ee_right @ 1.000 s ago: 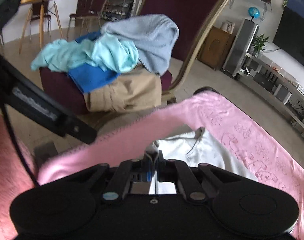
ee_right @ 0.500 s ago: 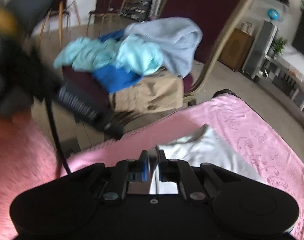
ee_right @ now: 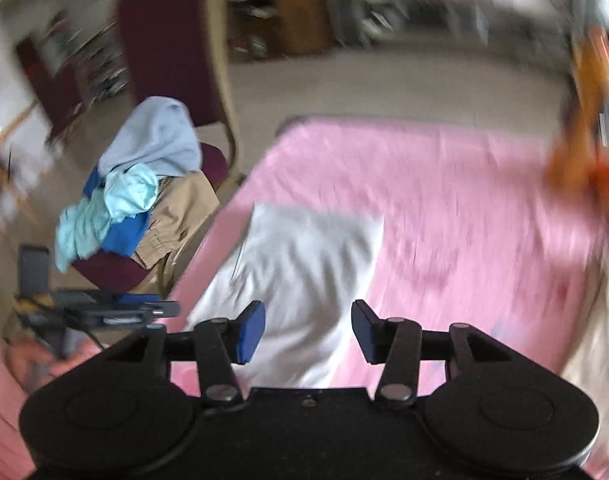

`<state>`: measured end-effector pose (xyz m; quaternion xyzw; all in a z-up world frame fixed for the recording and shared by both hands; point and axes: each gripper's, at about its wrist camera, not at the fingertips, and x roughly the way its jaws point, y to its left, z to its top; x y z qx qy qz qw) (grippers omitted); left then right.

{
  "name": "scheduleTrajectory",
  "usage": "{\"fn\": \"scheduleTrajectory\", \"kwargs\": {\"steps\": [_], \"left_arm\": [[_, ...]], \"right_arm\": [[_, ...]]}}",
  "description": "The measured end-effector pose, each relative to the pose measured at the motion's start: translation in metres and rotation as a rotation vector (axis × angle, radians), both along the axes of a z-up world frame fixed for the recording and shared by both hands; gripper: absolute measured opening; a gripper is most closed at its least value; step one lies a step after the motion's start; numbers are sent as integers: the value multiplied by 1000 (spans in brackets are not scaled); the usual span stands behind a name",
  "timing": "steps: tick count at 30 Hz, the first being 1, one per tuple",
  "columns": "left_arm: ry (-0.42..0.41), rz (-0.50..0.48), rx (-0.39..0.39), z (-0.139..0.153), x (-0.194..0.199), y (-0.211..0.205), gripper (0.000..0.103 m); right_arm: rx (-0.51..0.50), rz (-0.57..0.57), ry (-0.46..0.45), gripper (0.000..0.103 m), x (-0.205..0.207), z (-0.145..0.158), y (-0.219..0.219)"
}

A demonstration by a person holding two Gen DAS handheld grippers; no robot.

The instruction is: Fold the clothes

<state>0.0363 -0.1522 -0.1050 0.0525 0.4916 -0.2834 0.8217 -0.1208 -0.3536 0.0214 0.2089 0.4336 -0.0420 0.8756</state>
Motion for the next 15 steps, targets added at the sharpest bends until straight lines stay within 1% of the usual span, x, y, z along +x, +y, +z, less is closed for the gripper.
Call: {"fn": "scheduleTrajectory", "kwargs": {"steps": [1, 5, 7, 8, 11, 12, 13, 15], "left_arm": [[10, -10, 20, -4, 1, -9, 40], [59, -12, 85, -23, 11, -31, 37], [86, 5, 110, -33, 15, -31, 36], [92, 17, 133, -36, 16, -30, 36], [100, 47, 198, -46, 21, -26, 36], [107, 55, 214, -48, 22, -25, 36], [114, 58, 215, -50, 23, -24, 36], [129, 65, 218, -54, 25, -22, 36]], "right_arm": [[94, -32, 7, 46, -5, -14, -3], [422, -179, 34, 46, -18, -72, -5], [549, -255, 60, 46, -22, -103, -3], [579, -285, 77, 46, -22, -117, -1], [518, -323, 141, 46, -14, -145, 8], [470, -327, 149, 46, -9, -149, 10], [417, -334, 158, 46, -5, -152, 11], [346, -336, 169, 46, 4, -155, 11]]}}
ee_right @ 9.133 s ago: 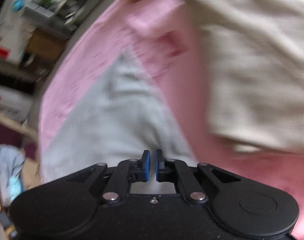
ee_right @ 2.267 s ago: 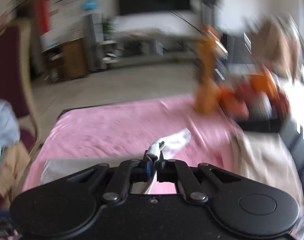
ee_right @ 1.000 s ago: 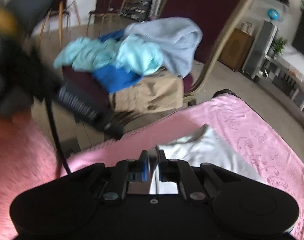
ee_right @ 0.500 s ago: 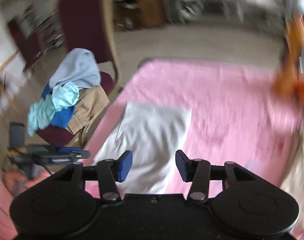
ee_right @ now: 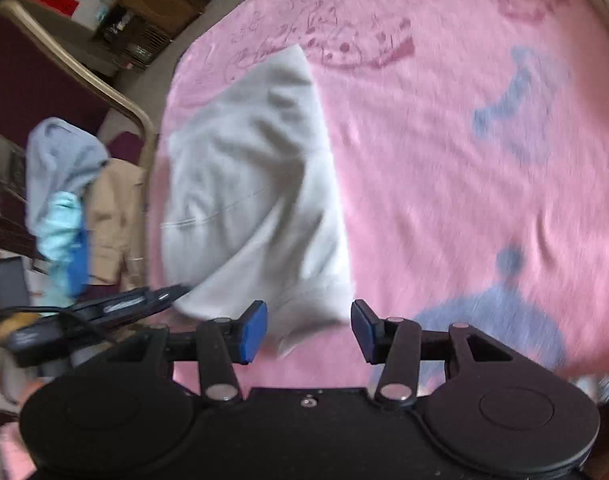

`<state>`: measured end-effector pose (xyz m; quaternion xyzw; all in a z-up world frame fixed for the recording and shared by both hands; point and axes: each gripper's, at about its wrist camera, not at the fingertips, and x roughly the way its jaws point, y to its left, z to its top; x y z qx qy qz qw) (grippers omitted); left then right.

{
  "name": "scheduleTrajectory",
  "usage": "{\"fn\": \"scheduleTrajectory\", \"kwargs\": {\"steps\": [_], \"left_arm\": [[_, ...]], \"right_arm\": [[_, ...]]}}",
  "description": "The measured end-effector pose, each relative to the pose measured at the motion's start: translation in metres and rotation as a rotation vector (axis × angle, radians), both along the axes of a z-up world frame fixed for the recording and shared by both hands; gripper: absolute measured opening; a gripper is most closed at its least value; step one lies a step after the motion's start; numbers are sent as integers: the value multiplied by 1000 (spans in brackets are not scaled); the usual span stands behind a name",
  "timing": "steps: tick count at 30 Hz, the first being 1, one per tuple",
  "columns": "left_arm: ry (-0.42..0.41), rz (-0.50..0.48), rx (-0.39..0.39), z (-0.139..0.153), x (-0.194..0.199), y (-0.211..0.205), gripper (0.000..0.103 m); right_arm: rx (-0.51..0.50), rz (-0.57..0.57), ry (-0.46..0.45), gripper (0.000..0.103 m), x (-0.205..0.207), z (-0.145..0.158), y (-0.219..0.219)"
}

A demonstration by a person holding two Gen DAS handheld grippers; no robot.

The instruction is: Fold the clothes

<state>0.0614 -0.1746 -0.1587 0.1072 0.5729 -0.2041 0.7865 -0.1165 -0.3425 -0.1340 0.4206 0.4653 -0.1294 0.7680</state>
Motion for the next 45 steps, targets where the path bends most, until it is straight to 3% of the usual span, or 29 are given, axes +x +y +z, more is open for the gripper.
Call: {"fn": "scheduleTrajectory", "kwargs": {"steps": [6, 10, 13, 18, 20, 22, 24, 25, 27, 28, 30, 34, 38, 40, 41, 43, 45], "left_arm": [[-9, -10, 26, -4, -1, -1, 41], [1, 5, 24, -6, 1, 4, 45], [5, 8, 26, -4, 3, 5, 47], [-19, -10, 46, -2, -1, 5, 50], [-27, -6, 24, 3, -4, 11, 42], [-46, -1, -55, 14, -9, 21, 34], [-53, -36, -184, 28, -15, 29, 34], [-48, -67, -229, 32, -18, 27, 35], [-29, -129, -245, 31, -23, 16, 35], [-15, -157, -228, 27, -27, 11, 35], [13, -211, -193, 19, -34, -1, 35], [14, -253, -78, 10, -42, -4, 34], [6, -229, -119, 20, -39, 10, 34], [3, -217, -160, 27, -37, 17, 34], [6, -217, -178, 30, -37, 20, 34], [6, -221, -208, 35, -41, 22, 34], [13, -226, -242, 40, -48, 24, 34]], "right_arm": [[-140, 83, 72, 44, 31, -3, 12], [-184, 138, 101, 10, 40, -10, 21], [-229, 165, 93, 8, 30, -5, 17], [-202, 158, 123, 13, 22, -10, 1], [-209, 180, 125, 22, 23, -3, 4], [-205, 175, 100, 33, 21, 8, 1], [-199, 159, 64, 33, 16, 21, -3], [-197, 151, 46, 33, 14, 28, -5], [-171, 153, 20, 20, 17, 34, -6], [-144, 168, 20, 14, 22, 31, -3], [-122, 203, 27, 14, 33, 23, 5], [-192, 261, 73, 14, 52, 8, 21], [-190, 326, 126, 14, 46, 0, 25], [-156, 312, 73, 19, 32, 5, 20], [-130, 296, 36, 30, 24, 8, 16], [-86, 245, -71, 38, 4, 8, 11], [-65, 184, -166, 39, -11, 4, 7]]}}
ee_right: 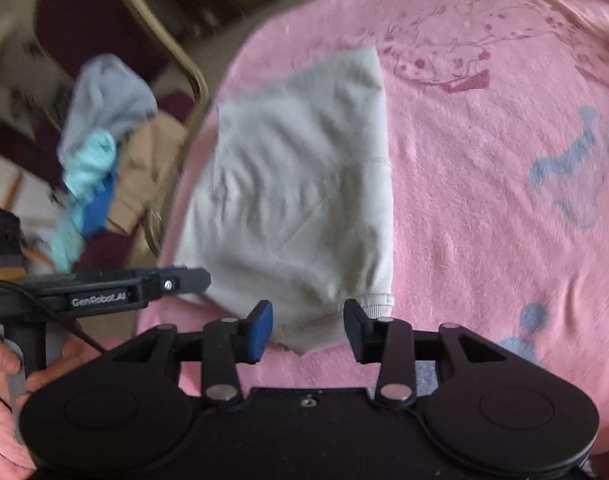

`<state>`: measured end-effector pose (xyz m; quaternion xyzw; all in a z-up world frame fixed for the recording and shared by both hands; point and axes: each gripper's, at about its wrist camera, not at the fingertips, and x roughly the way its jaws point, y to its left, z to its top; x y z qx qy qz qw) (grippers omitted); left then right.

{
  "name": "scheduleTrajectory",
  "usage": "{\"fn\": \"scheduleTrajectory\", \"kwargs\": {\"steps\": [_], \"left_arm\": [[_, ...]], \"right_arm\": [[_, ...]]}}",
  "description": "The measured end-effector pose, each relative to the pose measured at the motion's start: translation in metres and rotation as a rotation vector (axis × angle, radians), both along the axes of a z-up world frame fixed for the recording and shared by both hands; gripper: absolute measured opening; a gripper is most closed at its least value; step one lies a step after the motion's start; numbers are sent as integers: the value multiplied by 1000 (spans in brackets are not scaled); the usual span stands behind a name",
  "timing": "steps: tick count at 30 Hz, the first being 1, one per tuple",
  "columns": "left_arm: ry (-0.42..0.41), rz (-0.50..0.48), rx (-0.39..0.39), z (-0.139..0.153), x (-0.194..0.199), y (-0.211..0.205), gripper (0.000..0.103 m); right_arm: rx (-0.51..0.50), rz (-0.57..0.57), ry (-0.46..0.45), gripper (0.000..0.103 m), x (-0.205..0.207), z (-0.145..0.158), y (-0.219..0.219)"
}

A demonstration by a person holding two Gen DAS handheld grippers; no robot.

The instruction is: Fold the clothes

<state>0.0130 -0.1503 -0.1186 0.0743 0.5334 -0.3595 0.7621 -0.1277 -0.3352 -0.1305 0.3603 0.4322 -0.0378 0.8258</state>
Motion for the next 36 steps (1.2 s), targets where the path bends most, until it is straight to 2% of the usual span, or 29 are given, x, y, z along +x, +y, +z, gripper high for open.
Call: {"fn": "scheduleTrajectory", "kwargs": {"steps": [2, 4, 7, 9, 14, 19, 25, 29, 33, 36], "left_arm": [[16, -14, -25, 5, -13, -2, 35], [27, -21, -36, 4, -21, 3, 35], [25, -8, -26, -2, -27, 5, 35], [9, 14, -4, -4, -27, 6, 35], [22, 43, 7, -7, -20, 8, 35], [29, 69, 5, -8, -16, 11, 35], [26, 79, -8, -6, -14, 14, 35], [23, 73, -16, -5, -14, 13, 35], [-16, 44, -58, 5, -17, 13, 35], [-42, 43, -80, 13, -16, 12, 35]], "right_arm": [[17, -60, -100, 39, -13, -2, -2], [12, -83, -159, 43, -19, -2, 0], [-22, -98, -224, 49, -18, -10, 5], [-49, -105, -262, 49, -16, -17, 9], [-144, -93, -292, 49, -9, -40, 23], [-202, -86, -330, 47, -6, -42, 27], [-311, -162, -419, 46, -13, -11, 17], [-286, -219, -453, 46, -30, 17, 4], [-288, -198, -432, 46, -36, 49, -2], [-329, -146, -449, 46, -32, 89, -9]]}}
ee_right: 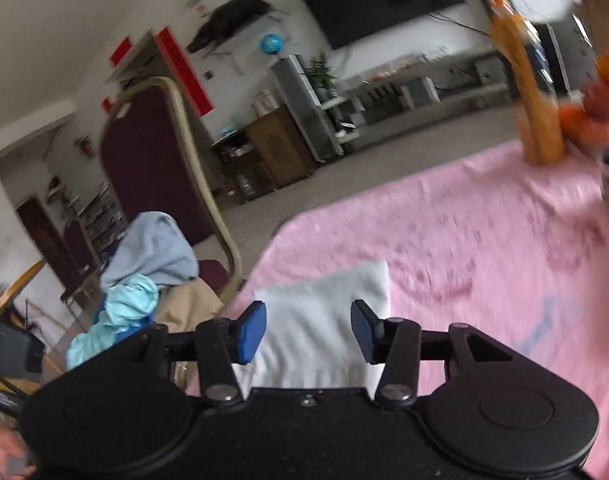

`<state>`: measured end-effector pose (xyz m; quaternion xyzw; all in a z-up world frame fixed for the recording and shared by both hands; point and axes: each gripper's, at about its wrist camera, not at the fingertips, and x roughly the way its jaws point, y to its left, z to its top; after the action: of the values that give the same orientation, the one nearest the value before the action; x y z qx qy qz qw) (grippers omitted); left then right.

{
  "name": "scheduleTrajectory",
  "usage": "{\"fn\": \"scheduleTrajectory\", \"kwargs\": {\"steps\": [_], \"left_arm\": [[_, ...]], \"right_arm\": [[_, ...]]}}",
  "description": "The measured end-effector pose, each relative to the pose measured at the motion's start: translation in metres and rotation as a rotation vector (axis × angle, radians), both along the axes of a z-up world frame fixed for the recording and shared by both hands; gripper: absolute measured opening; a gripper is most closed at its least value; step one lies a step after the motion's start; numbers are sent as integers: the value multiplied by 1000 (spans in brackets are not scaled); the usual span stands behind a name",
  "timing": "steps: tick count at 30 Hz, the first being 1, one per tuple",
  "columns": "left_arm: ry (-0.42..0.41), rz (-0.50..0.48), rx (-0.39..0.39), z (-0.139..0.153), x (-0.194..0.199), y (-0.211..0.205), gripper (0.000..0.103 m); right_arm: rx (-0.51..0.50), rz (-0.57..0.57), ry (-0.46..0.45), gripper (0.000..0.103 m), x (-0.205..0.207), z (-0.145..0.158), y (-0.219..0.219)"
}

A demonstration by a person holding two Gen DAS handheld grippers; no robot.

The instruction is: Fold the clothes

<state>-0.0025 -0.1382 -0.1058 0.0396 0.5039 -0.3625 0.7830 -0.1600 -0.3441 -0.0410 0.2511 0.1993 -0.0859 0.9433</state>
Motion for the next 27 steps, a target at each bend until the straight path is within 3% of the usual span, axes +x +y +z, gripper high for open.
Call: {"fn": "scheduleTrajectory", "kwargs": {"steps": [5, 8, 11, 13, 16, 19, 21, 25, 27], "left_arm": [[-77, -5, 39, 10, 3, -21, 35], [-128, 17, 86, 13, 14, -44, 35], [-155, 48, 146, 5, 36, -67, 33], [-168, 78, 198, -3, 52, -80, 25], [-178, 102, 227, -13, 71, -93, 21], [-150, 79, 143, -19, 85, -101, 21], [-150, 55, 128, -23, 92, -111, 21], [-219, 3, 191, -42, 110, -135, 23], [-253, 3, 213, -51, 122, -140, 29]], "right_arm": [[-195, 39, 22, 57, 10, 50, -18], [-291, 26, 62, 57, 24, 55, -30], [-378, 3, 123, 57, 48, 43, -44], [-499, -7, 174, 52, 66, 26, -47], [-559, 9, 258, 24, 95, -2, -52], [-416, 50, 303, 23, 126, -27, -61], [-281, 113, 306, 23, 145, -43, -66], [11, 253, 317, 23, 182, -82, -80], [154, 329, 334, 20, 201, -104, -86]]}}
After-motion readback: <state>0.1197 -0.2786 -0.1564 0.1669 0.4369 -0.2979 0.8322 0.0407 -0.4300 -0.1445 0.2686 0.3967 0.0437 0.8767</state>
